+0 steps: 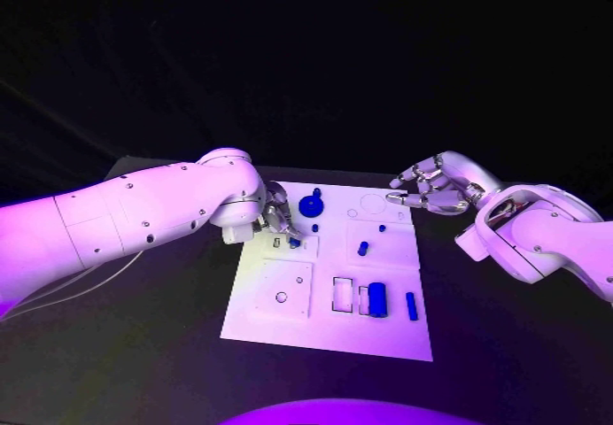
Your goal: Assemble the parts on the task board
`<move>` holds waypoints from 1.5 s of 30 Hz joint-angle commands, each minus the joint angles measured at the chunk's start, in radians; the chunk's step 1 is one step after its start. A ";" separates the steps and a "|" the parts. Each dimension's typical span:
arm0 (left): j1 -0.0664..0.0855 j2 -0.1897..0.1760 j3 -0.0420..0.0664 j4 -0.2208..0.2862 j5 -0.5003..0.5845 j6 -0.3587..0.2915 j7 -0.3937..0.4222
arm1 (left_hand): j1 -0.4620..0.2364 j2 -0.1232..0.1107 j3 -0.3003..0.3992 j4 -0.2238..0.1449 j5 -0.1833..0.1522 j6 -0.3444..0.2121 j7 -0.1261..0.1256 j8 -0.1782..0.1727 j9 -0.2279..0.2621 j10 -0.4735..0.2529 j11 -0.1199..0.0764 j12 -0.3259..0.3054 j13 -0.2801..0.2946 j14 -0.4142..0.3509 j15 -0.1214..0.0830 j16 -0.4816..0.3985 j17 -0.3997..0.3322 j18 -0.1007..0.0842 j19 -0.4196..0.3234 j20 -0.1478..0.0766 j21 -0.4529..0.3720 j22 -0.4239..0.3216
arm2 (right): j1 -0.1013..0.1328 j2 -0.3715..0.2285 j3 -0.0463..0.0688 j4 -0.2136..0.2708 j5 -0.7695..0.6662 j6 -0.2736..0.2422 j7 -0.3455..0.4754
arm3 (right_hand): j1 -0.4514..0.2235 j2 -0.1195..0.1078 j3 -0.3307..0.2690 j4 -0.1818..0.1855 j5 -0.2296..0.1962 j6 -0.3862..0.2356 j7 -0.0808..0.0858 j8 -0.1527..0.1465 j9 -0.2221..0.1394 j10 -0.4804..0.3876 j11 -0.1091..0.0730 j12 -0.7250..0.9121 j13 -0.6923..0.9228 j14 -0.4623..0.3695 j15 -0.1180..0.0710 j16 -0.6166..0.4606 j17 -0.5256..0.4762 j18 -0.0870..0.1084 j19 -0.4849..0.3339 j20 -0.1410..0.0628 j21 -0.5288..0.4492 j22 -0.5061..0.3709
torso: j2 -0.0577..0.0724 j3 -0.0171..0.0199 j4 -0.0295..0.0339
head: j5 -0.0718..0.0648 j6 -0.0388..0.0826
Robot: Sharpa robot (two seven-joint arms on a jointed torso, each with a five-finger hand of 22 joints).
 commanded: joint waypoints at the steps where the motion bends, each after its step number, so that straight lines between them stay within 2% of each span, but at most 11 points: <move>1: 0.000 -0.010 0.001 0.014 0.029 -0.056 0.004 | -0.004 -0.017 0.147 -0.131 -0.003 -0.003 -0.004 0.007 0.060 0.010 -0.001 -0.002 0.001 0.105 -0.001 0.002 0.263 -0.011 0.095 -0.004 -0.002 0.245 | -0.001 0.001 0.000 -0.001 -0.015 0.007 0.002 | 0.001 0.008 -0.005 0.001 0.007 -0.007 0.000 0.004 0.001 -0.001 -0.005 -0.007 -0.001 0.072 -0.005 -0.005 0.124 0.016 -0.003 -0.006 -0.002 0.053 | 0.000 -0.0005 0.0000 | 0.002 0.000; 9: -0.001 -0.026 0.002 0.033 0.019 -0.100 0.017 | -0.028 -0.052 0.245 -0.167 -0.003 -0.002 -0.003 0.016 0.088 0.019 -0.002 -0.002 0.005 0.105 -0.003 0.002 0.263 -0.012 0.099 -0.006 0.001 0.252 | -0.001 0.001 0.000 -0.002 -0.016 0.007 0.004 | 0.000 0.008 -0.006 0.001 0.008 -0.007 0.000 0.004 0.001 -0.001 -0.005 -0.007 -0.001 0.072 -0.005 -0.005 0.124 0.016 -0.003 -0.006 -0.002 0.053 | 0.002 -0.0013 -0.0010 | 0.005 0.000; 14: -0.007 -0.028 0.001 0.045 -0.047 -0.104 0.026 | -0.040 -0.064 0.274 -0.180 -0.004 -0.002 -0.002 0.018 0.097 0.020 -0.002 -0.003 0.004 0.105 -0.003 0.002 0.263 -0.013 0.099 -0.006 0.001 0.253 | -0.002 0.002 0.000 -0.002 -0.016 0.008 0.005 | 0.000 0.008 -0.006 0.001 0.008 -0.007 0.000 0.004 0.001 -0.001 -0.005 -0.007 -0.001 0.072 -0.005 -0.005 0.124 0.016 -0.003 -0.006 -0.002 0.053 | 0.002 -0.0017 -0.0015 | 0.007 -0.001; 22: -0.020 -0.020 0.001 0.048 -0.109 -0.088 0.027 | -0.045 -0.070 0.288 -0.187 -0.004 -0.001 -0.002 0.020 0.101 0.021 -0.002 -0.004 0.004 0.105 -0.003 0.002 0.263 -0.013 0.100 -0.006 0.002 0.254 | -0.002 0.003 0.000 -0.002 -0.016 0.010 0.006 | 0.000 0.008 -0.006 0.001 0.008 -0.007 0.000 0.004 0.001 -0.001 -0.005 -0.007 -0.001 0.072 -0.005 -0.005 0.124 0.016 -0.003 -0.006 -0.002 0.053 | 0.002 -0.0013 -0.0032 | 0.009 -0.003; 28: -0.026 -0.018 0.001 0.048 -0.133 -0.080 0.023 | -0.052 -0.075 0.302 -0.195 -0.005 0.000 -0.002 0.021 0.106 0.023 -0.002 -0.003 0.005 0.105 -0.003 0.002 0.263 -0.013 0.101 -0.006 0.003 0.256 | -0.003 0.003 -0.001 -0.001 -0.016 0.010 0.007 | 0.000 0.008 -0.006 0.001 0.008 -0.007 0.000 0.004 0.001 -0.001 -0.005 -0.007 -0.001 0.072 -0.005 -0.005 0.124 0.016 -0.003 -0.006 -0.002 0.053 | 0.002 -0.0008 -0.0020 | 0.008 -0.005; 45: -0.030 -0.023 0.001 0.049 -0.152 -0.036 0.012 | -0.070 -0.091 0.336 -0.214 -0.005 0.005 -0.004 0.028 0.120 0.026 -0.004 -0.005 0.004 0.105 -0.005 0.002 0.263 -0.015 0.105 -0.007 0.005 0.262 | -0.003 0.003 -0.001 0.000 -0.016 0.013 0.008 | 0.000 0.008 -0.006 0.001 0.008 -0.007 0.000 0.004 0.001 -0.001 -0.005 -0.007 -0.001 0.072 -0.005 -0.005 0.124 0.016 -0.003 -0.006 -0.002 0.053 | 0.001 -0.0010 -0.0024 | 0.012 -0.007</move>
